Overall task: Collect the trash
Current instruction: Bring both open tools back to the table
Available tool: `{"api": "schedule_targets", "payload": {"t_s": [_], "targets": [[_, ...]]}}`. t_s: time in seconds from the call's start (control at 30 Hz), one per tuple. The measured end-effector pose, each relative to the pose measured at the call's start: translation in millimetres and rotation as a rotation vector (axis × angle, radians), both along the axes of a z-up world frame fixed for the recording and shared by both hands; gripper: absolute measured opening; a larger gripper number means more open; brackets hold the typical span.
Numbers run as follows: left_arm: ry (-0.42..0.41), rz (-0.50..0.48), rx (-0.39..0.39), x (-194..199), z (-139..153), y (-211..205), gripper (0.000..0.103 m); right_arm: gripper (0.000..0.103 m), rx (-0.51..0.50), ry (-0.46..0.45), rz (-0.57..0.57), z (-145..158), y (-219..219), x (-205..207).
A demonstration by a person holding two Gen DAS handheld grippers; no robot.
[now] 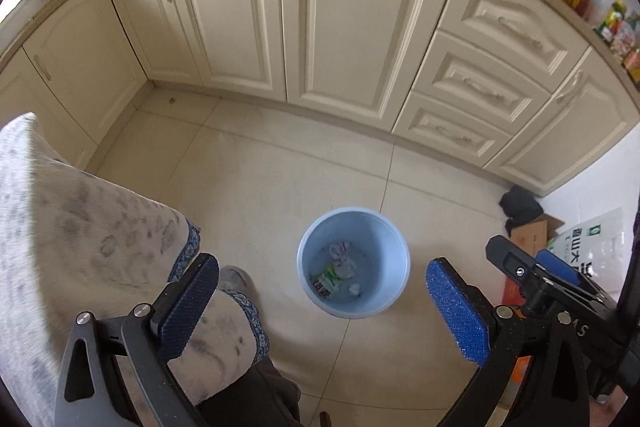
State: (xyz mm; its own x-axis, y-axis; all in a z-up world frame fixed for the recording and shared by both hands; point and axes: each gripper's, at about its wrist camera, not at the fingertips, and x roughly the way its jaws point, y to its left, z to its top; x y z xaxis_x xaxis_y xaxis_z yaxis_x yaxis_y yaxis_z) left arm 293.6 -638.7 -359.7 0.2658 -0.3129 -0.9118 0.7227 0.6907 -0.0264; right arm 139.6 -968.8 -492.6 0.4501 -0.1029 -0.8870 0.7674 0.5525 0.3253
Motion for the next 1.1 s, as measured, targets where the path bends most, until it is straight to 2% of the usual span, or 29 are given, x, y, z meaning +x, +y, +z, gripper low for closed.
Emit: {"api": "schedule_targets", "payload": {"t_s": [0.13,0.3,0.43,0.6,0.73,0.87,1.0,1.1], "targets": [[-0.071,-0.003,-0.081,-24,42,26,0.102,0.103,-0.048,-0.036,-0.001,37,16,-7],[-0.177,0.036,-0.188,-57,90,91,0.102,0.103,-0.129,-0.097,0.035,93,48,-5],[-0.289,0.087,-0.264,-77,138,177,0.102,0.103,-0.203,-0.168,0.103,145,88,6],[-0.426,0.188,-0.339,-111,185,278,0.102,0.103,-0.281,-0.285,0.221,207,154,26],[-0.526,0.286,-0.361,-137,207,353,0.102,0.103,-0.334,-0.380,0.339,252,219,45],[-0.596,0.397,-0.360,-161,222,409,0.102,0.103,-0.378,-0.450,0.438,285,278,61],[-0.662,0.508,-0.334,-183,228,457,0.102,0.103,-0.409,-0.496,0.512,304,326,75],[-0.683,0.566,-0.331,-206,231,485,0.102,0.103,-0.440,-0.519,0.565,315,359,84]]}}
